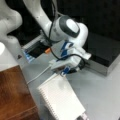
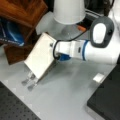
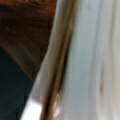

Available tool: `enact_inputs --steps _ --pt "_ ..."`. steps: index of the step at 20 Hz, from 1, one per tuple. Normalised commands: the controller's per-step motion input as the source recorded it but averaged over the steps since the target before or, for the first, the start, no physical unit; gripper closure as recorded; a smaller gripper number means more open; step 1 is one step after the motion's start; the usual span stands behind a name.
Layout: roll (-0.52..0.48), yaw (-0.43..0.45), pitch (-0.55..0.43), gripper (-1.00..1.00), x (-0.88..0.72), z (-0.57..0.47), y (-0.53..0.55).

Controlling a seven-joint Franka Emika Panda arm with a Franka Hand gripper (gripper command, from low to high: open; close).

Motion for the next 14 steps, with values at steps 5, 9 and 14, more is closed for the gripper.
enact_inputs --steps 5,9,14 --pt "0.01 -0.318 -0.157 -1.0 -0.14 -0.01 0.32" --pt "0.077 -0.39 -0.136 -1.0 -0.15 0.08 0.35" --pt "0.145 -0.387 -0.132 -1.0 -0.09 0.13 0.26"
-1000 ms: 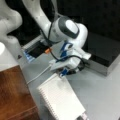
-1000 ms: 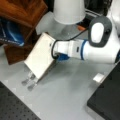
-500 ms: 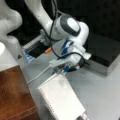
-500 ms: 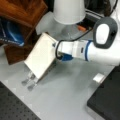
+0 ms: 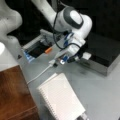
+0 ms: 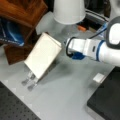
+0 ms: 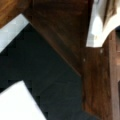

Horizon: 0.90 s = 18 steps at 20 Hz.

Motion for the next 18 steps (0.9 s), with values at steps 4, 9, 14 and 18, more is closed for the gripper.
enact_inputs --steps 4,9,14,18 --pt "0.243 -0.368 -0.161 -1.0 -0.1 0.15 0.17" --pt "0.602 -0.445 -0.3 -1.0 -0.22 0.12 0.15" --pt "0.76 -0.413 -0.233 -1.0 -0.37 0.11 0.09" --pt "0.739 -0.321 -0.151 -1.0 -0.43 0.13 -0.03"
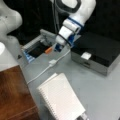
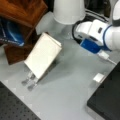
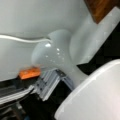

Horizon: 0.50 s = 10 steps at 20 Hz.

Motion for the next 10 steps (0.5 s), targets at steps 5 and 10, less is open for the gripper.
enact_inputs --steps 5,10 --pt "0.668 -0.157 -0.148 -1.0 -0.49 0.0 -0.12" --pt "0.561 -0.004 -0.325 -1.0 -0.64 -0.19 -0.15"
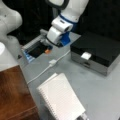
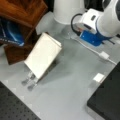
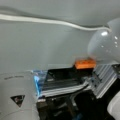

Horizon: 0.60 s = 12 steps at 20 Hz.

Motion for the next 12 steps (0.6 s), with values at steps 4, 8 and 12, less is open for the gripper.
enact_inputs --steps 4,8,12 --pt "0.602 0.022 -0.491 -1.0 -0.73 -0.27 -0.13" --pt "0.53 0.006 -0.508 -1.0 -0.72 -0.23 -0.13" --pt "0.384 -0.019 -0.424 -1.0 -0.59 -0.17 -0.07"
